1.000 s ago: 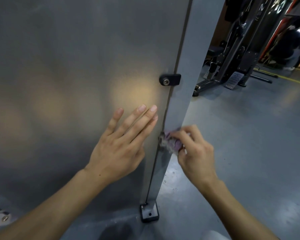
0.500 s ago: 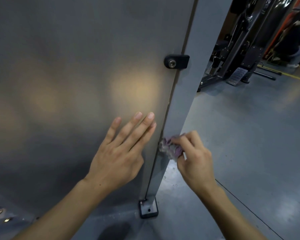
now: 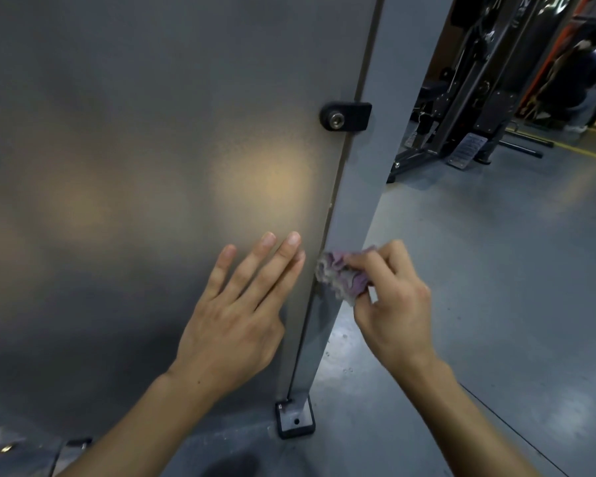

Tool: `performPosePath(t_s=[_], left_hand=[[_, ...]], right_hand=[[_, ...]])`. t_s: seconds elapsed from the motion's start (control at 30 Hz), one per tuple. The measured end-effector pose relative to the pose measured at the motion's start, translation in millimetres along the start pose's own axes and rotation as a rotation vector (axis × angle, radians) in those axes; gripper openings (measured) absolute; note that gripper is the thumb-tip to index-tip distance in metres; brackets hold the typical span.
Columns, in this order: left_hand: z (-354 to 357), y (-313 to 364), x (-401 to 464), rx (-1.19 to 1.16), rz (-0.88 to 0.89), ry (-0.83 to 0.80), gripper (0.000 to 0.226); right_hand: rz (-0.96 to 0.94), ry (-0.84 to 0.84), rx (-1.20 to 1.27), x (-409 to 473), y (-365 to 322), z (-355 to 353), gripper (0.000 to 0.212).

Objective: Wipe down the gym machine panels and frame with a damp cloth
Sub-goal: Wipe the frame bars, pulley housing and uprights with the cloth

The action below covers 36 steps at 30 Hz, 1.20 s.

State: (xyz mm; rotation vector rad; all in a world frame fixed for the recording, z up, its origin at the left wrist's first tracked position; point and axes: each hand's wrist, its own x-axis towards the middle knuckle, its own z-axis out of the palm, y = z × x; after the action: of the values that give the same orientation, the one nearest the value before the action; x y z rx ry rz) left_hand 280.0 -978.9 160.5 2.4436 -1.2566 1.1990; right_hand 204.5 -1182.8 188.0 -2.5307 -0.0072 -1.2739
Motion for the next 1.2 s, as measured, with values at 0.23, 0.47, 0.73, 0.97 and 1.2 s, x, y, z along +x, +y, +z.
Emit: performPosePath(t_s=[0.23, 0.47, 0.73, 0.97, 1.2], left_hand=[[3.8, 4.0, -5.5, -0.016, -0.018, -0.01, 0.085], [11.5, 9.0, -14.0, -0.026, -0.037, -0.027, 0.085], [20.1, 14.3, -34.3, -0.059, -0.055, -0.104, 0.09], [28.2, 15.9, -52.1, -0.083, -0.064, -0.157, 0.091], [34.8, 26.0, -58.4, -0.139, -0.129, -0.148, 0.09]], right_hand=[[0.017, 0.163, 0.066, 37.6, -10.1, -12.2, 0.034], [0.053, -0.129, -0.018, -40.8, 9.5, 25.6, 0.022], [0.068, 0.107, 0.028, 8.8, -7.6, 4.0, 0.034], [0.09, -0.111, -0.069, -39.7, 6.7, 26.2, 0.039], [0.121, 0.049, -0.026, -22.3, -3.7, 24.7, 0.035]])
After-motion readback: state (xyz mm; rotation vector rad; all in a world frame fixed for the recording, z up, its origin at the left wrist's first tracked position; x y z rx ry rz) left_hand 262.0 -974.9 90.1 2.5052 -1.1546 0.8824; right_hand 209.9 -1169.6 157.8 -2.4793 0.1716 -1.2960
